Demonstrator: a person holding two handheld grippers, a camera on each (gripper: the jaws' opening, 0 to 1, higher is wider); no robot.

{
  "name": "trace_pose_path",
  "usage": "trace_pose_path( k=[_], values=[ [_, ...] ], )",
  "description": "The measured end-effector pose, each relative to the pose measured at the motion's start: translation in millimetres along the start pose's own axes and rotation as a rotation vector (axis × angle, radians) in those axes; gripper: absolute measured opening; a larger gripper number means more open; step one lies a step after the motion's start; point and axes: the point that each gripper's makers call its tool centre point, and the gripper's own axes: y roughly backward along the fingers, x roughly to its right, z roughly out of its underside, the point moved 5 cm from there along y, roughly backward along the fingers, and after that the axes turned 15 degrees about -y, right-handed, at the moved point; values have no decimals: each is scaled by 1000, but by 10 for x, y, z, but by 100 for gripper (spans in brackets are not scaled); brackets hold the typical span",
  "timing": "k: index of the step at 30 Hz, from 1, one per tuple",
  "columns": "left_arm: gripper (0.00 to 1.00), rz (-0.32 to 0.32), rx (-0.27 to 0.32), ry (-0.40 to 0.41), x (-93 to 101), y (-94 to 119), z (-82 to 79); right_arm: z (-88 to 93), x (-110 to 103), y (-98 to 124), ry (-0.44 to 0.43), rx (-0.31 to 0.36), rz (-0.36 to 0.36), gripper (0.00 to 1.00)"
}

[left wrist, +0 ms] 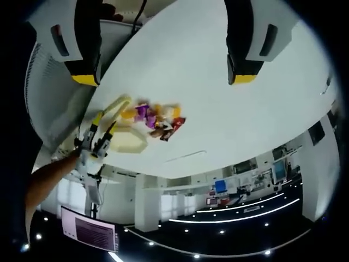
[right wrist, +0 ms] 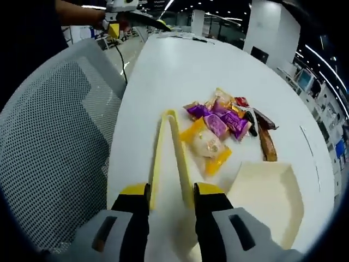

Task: Place the target food into the container with the food tongs after gripping and lifting it, then release it inside without dropping or visibly crushing the food.

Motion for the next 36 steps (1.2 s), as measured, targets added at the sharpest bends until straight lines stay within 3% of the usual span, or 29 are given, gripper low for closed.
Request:
trace_pose_path(
  k=[3, 9, 11, 12, 15, 21, 25, 36],
  values=[
    [92, -36, 13, 17, 6, 31, -88, -16, 53, 7, -61, 16, 3, 28],
    [92, -69, 4, 13, 142, 71, -200, -10, 72, -15, -30, -30, 49, 10],
    [91, -75, -3, 0, 164, 70, -210, 1, 98, -5, -94, -22, 54, 6],
    [91, -76, -9, -6, 169, 68, -217, 9, 103, -6, -139, -17, 44, 5],
    [89, -88, -17, -2, 127, 72, -204, 32, 84, 25, -122, -23, 23, 4],
    [93, -87, 28, 16, 36, 45, -271, 29, 76, 143, -165, -29, -1, 3],
    [97, -44, 48, 6, 13, -13, -334, -1, 12, 269, -200, -30, -18, 2],
    [99, 28, 91, -54, -138, -112, -461, -194, -27, 491, -121, 23, 33, 1]
  ],
)
